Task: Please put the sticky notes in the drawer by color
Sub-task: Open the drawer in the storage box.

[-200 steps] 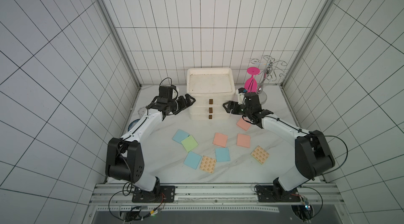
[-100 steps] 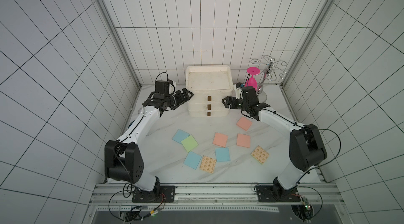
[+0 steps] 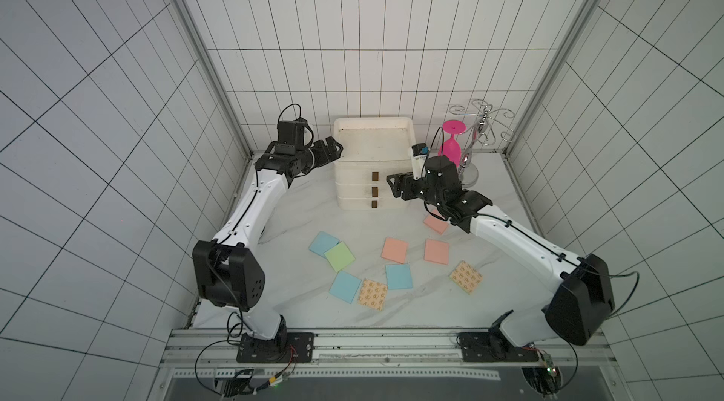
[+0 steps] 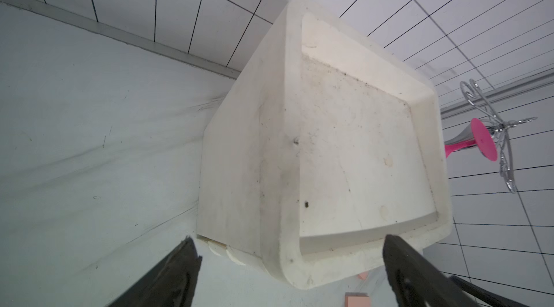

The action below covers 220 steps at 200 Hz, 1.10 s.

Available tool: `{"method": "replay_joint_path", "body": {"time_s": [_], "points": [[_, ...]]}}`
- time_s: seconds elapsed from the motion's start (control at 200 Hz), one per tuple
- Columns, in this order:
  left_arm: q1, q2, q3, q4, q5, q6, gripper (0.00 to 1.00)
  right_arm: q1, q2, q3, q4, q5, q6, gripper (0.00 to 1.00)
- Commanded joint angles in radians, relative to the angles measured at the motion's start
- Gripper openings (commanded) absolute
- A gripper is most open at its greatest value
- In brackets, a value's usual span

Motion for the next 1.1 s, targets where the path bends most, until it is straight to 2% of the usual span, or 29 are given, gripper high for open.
{"method": "replay_joint_path", "body": {"time_s": [0.0, 0.21, 0.395, 0.7, 0.76, 0.869, 0.969, 1.094], "points": [[-0.010, 0.039, 0.021, -0.043, -0.043, 0.047, 0.96, 0.074, 0.087, 0.063, -0.024, 0.182, -0.007, 0.76], [-0.010, 0.041, 0.003, -0.035, -0.022, 0.055, 0.95, 0.119, 0.238, 0.181, -0.027, 0.350, 0.032, 0.70], [-0.012, 0.051, -0.003, -0.036, -0.020, 0.061, 0.91, 0.120, 0.315, 0.252, -0.021, 0.404, 0.076, 0.64], [-0.012, 0.089, 0.013, -0.053, -0.003, 0.060, 0.91, 0.120, 0.387, 0.320, -0.010, 0.381, 0.112, 0.55], [-0.012, 0.091, 0.013, -0.053, 0.007, 0.059, 0.87, 0.119, 0.392, 0.320, -0.007, 0.383, 0.117, 0.54], [-0.016, 0.093, 0.012, -0.053, 0.013, 0.058, 0.87, 0.118, 0.402, 0.322, 0.006, 0.389, 0.117, 0.51], [-0.018, 0.093, 0.012, -0.053, 0.012, 0.059, 0.87, 0.116, 0.406, 0.325, 0.014, 0.402, 0.109, 0.40], [-0.018, 0.091, 0.012, -0.055, 0.010, 0.062, 0.87, 0.112, 0.395, 0.313, 0.018, 0.409, 0.101, 0.10]]}}
